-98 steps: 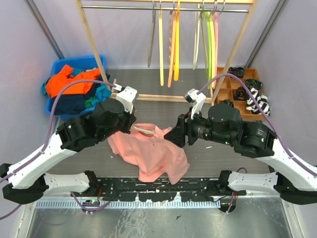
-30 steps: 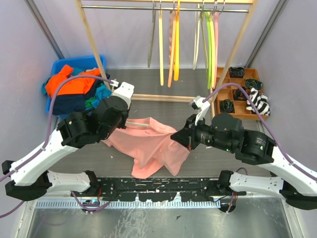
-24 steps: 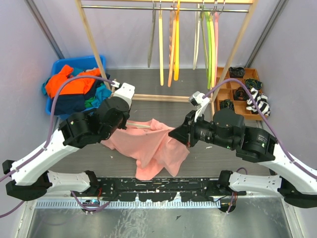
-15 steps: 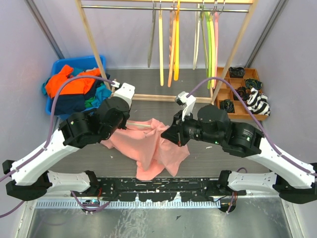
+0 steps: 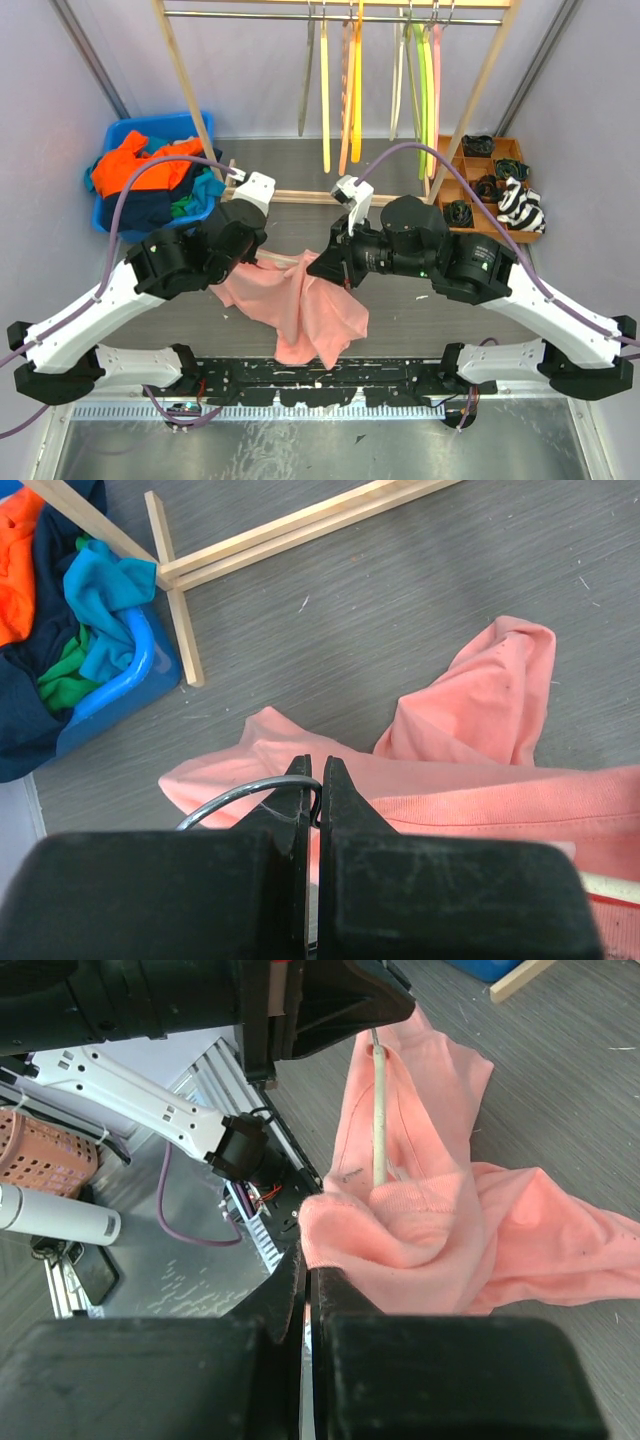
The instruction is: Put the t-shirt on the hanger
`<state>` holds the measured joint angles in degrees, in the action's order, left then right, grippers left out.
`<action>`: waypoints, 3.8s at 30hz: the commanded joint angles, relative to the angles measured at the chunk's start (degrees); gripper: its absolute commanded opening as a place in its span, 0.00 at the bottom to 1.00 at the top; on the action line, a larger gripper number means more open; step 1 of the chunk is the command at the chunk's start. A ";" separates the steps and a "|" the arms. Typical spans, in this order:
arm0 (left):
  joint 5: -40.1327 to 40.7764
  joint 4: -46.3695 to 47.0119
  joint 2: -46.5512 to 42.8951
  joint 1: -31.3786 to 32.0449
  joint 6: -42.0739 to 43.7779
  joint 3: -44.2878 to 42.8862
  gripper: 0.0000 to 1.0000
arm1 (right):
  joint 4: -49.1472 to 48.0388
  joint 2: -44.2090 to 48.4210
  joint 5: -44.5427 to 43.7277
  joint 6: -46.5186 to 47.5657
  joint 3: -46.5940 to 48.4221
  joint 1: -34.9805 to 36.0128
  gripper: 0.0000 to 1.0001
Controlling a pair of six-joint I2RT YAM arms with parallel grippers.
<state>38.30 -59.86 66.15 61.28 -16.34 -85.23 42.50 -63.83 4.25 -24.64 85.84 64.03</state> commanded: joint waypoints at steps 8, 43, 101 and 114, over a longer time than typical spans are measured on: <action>0.96 1.56 -1.11 0.09 -0.45 0.85 0.00 | -4.43 2.71 1.84 -0.95 -2.44 0.27 0.01; 0.59 1.93 -1.30 0.07 0.23 1.65 0.00 | 9.28 8.15 -7.71 -4.10 -2.45 0.31 0.44; -4.83 3.92 -4.35 0.12 3.06 5.22 0.00 | 8.87 -13.72 -4.52 4.60 8.96 0.31 0.33; -4.55 3.62 -4.15 0.03 2.97 5.16 0.00 | 8.12 -12.45 -5.26 4.10 9.11 0.31 0.35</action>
<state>32.91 -57.34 62.63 61.28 -13.69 -79.46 53.56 -77.67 0.01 -20.88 93.01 64.34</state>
